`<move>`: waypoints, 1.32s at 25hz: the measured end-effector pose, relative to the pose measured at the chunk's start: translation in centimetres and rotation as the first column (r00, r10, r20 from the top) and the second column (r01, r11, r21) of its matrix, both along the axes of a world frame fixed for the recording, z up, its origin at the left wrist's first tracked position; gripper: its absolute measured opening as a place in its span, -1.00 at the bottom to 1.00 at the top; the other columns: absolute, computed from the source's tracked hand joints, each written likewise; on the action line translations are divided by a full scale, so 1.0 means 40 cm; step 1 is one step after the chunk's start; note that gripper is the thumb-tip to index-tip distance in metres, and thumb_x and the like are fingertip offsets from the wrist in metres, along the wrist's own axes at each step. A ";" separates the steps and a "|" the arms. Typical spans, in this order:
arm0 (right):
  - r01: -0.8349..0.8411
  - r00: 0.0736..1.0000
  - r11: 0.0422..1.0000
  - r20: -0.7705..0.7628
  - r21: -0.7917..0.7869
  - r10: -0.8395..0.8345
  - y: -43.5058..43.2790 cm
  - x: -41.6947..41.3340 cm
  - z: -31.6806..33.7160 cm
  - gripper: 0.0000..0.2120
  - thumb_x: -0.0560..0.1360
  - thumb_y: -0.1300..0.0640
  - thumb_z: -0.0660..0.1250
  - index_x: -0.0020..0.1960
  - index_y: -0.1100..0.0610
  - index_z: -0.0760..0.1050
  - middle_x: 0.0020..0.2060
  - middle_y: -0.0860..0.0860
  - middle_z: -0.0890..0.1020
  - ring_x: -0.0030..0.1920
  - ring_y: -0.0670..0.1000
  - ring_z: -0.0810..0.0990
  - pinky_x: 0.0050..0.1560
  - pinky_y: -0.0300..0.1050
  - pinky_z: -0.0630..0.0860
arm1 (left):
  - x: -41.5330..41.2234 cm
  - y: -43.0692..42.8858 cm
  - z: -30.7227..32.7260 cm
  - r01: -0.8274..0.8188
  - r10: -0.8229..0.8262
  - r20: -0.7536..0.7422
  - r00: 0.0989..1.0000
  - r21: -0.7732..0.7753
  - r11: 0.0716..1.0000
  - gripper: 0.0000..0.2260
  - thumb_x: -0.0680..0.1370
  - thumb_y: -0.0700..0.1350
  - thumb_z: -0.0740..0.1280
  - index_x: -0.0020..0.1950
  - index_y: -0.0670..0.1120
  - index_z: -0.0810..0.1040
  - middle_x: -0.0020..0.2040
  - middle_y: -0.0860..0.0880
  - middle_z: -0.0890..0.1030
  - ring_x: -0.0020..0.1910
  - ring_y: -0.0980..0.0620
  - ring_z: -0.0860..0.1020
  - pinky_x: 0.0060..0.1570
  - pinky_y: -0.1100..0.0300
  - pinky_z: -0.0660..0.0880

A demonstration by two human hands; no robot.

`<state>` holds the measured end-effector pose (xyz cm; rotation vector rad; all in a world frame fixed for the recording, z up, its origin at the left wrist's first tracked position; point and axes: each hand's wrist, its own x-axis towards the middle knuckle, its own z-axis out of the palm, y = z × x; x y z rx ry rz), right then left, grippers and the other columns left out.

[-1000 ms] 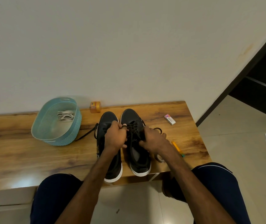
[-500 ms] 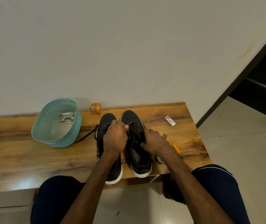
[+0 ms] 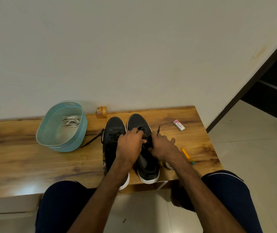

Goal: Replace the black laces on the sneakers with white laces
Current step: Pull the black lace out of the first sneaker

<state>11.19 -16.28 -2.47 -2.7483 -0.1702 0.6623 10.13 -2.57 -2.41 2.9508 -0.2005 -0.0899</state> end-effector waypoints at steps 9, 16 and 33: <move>0.019 1.000 0.999 -0.022 0.048 -0.018 -0.006 0.000 -0.003 -0.52 0.54 0.02 0.33 0.39 0.09 0.26 0.34 0.09 0.43 0.34 0.16 0.39 0.39 0.36 0.16 | 0.024 0.144 0.086 -0.401 0.413 0.201 0.888 -0.101 0.911 -0.86 0.61 -0.08 0.29 0.13 -0.06 0.56 0.16 -0.06 0.54 0.13 -0.08 0.51 0.10 -0.06 0.48; 0.014 1.000 1.000 -0.011 0.025 -0.014 -0.003 0.003 -0.008 -0.52 0.54 0.03 0.33 0.39 0.09 0.27 0.32 0.09 0.45 0.34 0.16 0.39 0.39 0.37 0.15 | 0.006 0.052 0.032 0.002 -0.002 -0.008 1.000 0.024 1.000 -0.68 0.64 0.05 0.22 0.39 0.06 0.46 0.36 0.02 0.44 0.34 -0.03 0.40 0.39 -0.09 0.27; 0.007 1.000 1.000 -0.027 0.026 -0.006 -0.014 0.004 0.001 -0.51 0.55 -0.01 0.32 0.39 0.11 0.27 0.32 0.08 0.45 0.35 0.16 0.38 0.41 0.38 0.13 | 0.017 0.203 0.083 -0.422 0.409 0.145 0.901 0.066 0.904 -0.79 0.61 0.00 0.29 0.16 -0.05 0.60 0.24 -0.08 0.49 0.23 -0.12 0.46 0.23 -0.17 0.39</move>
